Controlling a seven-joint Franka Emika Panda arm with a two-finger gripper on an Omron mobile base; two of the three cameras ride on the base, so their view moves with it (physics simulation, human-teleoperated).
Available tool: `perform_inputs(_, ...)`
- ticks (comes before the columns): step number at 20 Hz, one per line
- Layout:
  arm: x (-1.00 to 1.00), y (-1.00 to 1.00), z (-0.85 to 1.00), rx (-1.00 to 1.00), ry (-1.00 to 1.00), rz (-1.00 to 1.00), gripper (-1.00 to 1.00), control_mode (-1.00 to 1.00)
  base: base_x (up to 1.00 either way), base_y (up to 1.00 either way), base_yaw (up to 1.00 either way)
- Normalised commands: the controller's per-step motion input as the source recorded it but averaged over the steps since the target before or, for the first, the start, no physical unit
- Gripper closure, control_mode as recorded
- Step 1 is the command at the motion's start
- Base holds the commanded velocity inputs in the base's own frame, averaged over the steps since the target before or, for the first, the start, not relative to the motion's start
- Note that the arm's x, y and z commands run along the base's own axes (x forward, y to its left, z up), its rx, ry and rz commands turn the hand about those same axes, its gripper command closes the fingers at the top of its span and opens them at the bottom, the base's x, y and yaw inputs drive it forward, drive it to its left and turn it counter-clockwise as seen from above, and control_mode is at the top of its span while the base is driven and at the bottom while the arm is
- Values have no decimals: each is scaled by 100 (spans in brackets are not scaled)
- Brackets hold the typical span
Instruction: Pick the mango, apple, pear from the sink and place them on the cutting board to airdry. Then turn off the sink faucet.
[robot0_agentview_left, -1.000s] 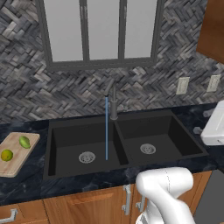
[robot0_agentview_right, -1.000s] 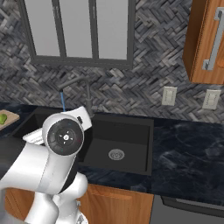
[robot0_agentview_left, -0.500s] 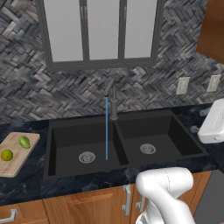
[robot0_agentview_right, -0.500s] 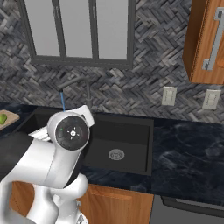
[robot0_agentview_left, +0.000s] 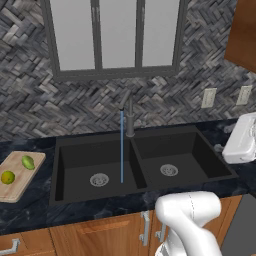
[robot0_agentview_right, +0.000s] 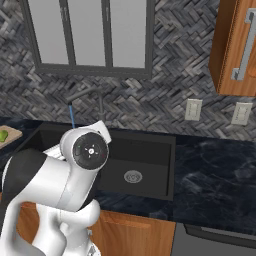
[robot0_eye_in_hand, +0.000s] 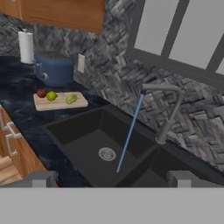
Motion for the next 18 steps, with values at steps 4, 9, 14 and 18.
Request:
perform_inputs(4,24,0,-2,2,-5,1,-100,-100,0,0,0)
perform_inputs(9,25,0,-7,2,-4,0,-100,-100,0,0,0)
perform_inputs(14,16,0,-10,2,-4,0,-100,-100,0,0,0)
perform_inputs(18,11,3,-14,4,-4,0,-100,-100,0,0,0)
